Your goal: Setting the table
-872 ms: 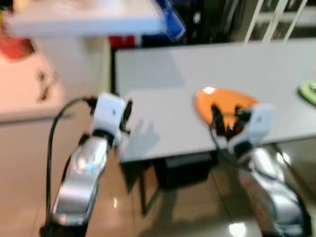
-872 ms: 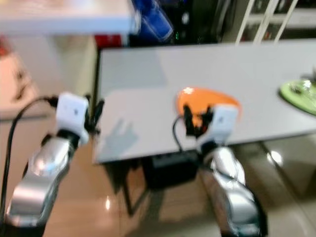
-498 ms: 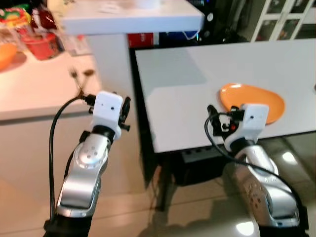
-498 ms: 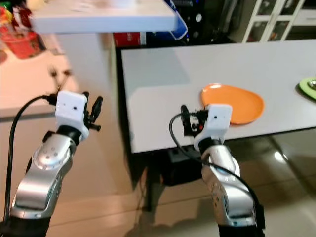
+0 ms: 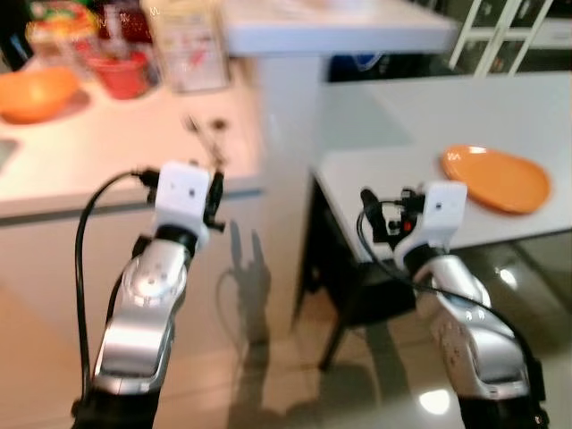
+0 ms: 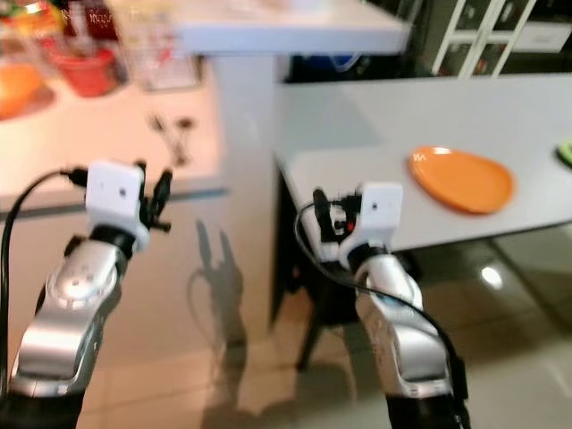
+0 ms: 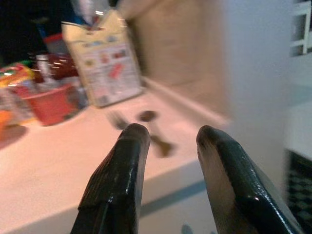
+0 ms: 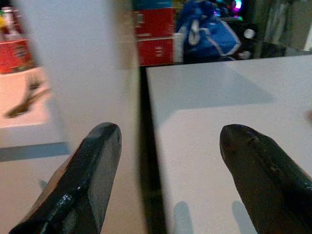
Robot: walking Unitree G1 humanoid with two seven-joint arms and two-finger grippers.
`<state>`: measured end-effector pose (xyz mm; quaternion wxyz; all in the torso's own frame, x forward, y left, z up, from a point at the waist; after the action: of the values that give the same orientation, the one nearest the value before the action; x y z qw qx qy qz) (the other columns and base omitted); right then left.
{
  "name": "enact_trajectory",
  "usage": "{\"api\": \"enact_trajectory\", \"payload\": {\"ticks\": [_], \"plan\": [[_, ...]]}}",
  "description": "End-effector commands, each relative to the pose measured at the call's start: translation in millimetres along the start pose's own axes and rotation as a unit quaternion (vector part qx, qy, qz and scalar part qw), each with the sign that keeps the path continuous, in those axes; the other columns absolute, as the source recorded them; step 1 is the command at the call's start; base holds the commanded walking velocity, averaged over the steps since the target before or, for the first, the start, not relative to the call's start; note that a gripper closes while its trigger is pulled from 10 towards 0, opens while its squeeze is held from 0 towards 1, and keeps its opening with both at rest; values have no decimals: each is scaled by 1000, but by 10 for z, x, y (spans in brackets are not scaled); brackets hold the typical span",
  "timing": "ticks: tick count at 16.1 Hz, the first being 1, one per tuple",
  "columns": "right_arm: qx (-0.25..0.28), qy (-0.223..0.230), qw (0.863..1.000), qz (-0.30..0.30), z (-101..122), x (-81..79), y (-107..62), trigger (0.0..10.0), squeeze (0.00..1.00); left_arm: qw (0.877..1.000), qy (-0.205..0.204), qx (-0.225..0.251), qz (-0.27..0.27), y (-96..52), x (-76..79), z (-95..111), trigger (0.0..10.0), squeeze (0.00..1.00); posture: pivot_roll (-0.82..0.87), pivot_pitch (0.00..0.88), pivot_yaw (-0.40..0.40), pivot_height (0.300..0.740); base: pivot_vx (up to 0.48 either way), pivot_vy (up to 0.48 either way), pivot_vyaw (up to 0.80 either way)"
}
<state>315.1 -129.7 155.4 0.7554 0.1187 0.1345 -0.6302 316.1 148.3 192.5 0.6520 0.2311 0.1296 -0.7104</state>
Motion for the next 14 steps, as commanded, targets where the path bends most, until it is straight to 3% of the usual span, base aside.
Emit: {"api": "enact_trajectory", "payload": {"ticks": [1,6,9,12,14], "plan": [[6,1,1000,14,25,-71,11,10000,0,1000,6,-12,5,2,-21,-55,10000,0,30,0,-23,740,0,480,0],[11,-6,1000,21,39,-98,28,10000,0,1000,7,-6,9,20,-54,-17,10000,0,30,0,-26,740,0,478,0],[19,-11,1000,22,85,-95,61,10000,0,999,28,15,22,34,-79,97,10000,0,34,0,-26,740,0,-160,0],[32,1,999,28,171,-120,87,10000,0,999,5,7,41,37,-130,72,10000,0,33,0,-24,740,0,-160,0],[34,-1,999,31,188,-127,97,10000,0,998,13,12,55,35,-196,86,10000,0,33,0,-24,740,0,0,0]]}}
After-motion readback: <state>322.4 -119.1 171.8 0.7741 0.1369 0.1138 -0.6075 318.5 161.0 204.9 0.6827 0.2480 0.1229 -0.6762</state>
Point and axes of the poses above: a point about 5 cm out from each wrist's last joint towards the gripper, its own y axis pointing out of the wrist towards the gripper, its own z axis along the axis of the wrist's last joint, x = y × z, the point moved 3 cm from there along y, pointing out of the wrist towards the gripper, and after that the axes turned 14 degrees about y, right-handed, at the moved point
